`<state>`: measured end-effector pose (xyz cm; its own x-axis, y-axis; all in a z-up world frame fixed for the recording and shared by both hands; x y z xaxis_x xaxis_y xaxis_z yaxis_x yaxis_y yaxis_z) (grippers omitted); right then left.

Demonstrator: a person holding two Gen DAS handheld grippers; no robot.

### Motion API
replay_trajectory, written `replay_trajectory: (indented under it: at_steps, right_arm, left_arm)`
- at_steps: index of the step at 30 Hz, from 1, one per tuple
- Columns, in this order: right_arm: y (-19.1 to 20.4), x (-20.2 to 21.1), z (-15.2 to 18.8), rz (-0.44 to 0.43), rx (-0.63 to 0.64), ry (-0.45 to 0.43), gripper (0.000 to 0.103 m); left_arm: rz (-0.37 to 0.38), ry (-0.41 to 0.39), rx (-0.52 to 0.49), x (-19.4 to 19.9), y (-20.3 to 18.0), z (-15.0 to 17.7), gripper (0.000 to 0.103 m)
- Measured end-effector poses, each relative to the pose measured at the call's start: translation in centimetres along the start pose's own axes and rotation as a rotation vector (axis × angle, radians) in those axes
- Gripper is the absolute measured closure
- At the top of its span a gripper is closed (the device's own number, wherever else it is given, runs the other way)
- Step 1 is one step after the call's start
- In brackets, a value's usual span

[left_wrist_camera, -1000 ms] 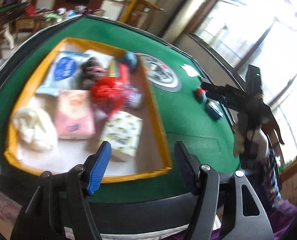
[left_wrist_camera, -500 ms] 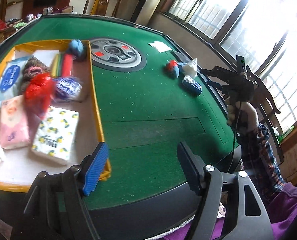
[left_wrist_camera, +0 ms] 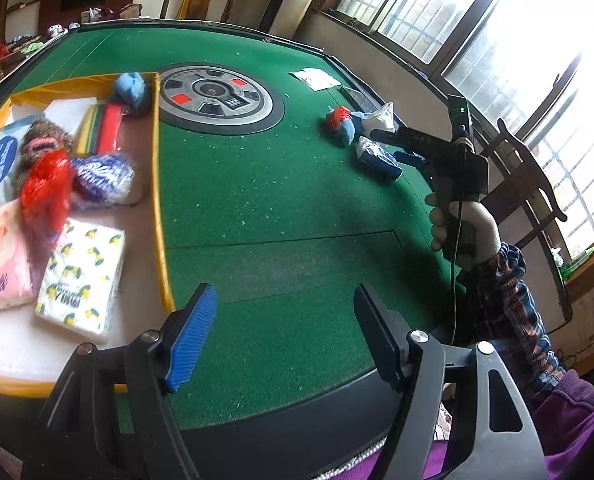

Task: Organize soft objects
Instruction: 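Move both tools back over the remaining items on the table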

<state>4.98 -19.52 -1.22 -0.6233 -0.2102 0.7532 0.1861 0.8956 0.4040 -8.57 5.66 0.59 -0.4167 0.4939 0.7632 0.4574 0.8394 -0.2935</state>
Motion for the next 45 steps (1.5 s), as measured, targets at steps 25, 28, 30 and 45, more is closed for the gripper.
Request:
replay_trajectory:
  at_steps: [25, 28, 30, 45]
  right_arm:
    - [-0.9, -0.9, 1.0, 0.042, 0.036, 0.007, 0.013]
    - [-1.0, -0.9, 0.9, 0.039, 0.031, 0.005, 0.013]
    - [-0.8, -1.0, 0.9, 0.044, 0.035, 0.006, 0.013]
    - [2.1, 0.0, 3.0, -0.106, 0.12, 0.106, 0.012]
  left_arm:
    - [-0.091, 0.127, -0.025, -9.3, -3.5, -1.9, 0.03]
    - [-0.104, 0.114, -0.04, -9.7, -3.9, -2.1, 0.02]
    - [-0.096, 0.103, -0.048, -9.9, -4.0, -2.1, 0.014]
    - [0.099, 0.145, -0.013, -10.3, -4.9, -3.4, 0.0]
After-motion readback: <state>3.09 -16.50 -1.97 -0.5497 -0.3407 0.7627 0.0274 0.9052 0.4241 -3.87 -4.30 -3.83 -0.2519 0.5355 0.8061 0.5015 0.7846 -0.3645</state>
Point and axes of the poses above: each gripper's, at about its wrist camera, not at the fingertips, and x roughly against the way its jaws point, y to its left, z to its underside, the point moved 8 cm from there along -x, roughly the way its jaws point, and after that the axes turned 8 degrees about -x, right-handed, at the moved point
